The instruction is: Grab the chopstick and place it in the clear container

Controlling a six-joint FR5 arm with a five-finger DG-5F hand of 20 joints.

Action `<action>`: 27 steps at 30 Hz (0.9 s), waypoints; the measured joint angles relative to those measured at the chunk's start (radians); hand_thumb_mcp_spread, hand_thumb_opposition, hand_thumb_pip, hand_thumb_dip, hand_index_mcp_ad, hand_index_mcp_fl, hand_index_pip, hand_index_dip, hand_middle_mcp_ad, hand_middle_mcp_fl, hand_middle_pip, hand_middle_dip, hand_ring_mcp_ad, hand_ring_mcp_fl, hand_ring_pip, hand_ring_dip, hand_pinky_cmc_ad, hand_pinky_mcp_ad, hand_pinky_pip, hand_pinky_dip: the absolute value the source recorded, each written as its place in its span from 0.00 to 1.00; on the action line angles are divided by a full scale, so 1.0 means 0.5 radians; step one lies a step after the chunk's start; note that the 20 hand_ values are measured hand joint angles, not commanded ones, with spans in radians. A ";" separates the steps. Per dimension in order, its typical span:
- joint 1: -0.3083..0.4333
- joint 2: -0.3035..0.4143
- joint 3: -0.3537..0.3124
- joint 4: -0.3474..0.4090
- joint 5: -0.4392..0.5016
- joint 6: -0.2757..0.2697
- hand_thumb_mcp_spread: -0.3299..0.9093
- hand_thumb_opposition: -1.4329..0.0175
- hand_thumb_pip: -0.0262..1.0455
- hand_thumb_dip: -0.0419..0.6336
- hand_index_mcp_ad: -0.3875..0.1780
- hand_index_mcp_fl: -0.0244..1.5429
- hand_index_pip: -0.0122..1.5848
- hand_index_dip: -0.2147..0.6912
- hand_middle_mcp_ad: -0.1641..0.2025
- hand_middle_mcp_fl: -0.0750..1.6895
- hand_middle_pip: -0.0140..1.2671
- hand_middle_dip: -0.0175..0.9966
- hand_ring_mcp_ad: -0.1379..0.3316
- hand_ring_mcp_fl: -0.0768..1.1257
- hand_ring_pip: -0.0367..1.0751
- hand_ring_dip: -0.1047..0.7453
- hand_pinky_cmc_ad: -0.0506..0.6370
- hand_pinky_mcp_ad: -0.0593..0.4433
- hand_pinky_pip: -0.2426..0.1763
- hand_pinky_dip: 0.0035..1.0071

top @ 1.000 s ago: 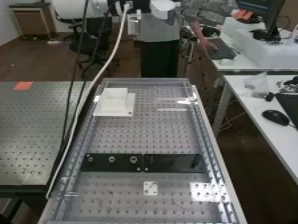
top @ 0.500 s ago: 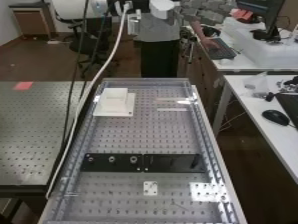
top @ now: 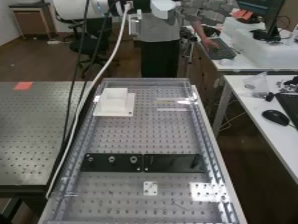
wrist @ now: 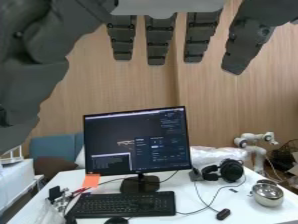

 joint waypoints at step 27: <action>-0.024 0.018 -0.041 0.056 -0.064 0.008 0.41 0.52 0.43 0.07 0.46 0.04 0.05 0.44 0.55 0.05 0.10 0.20 0.57 0.07 0.10 0.24 0.77 0.75 0.28 0.16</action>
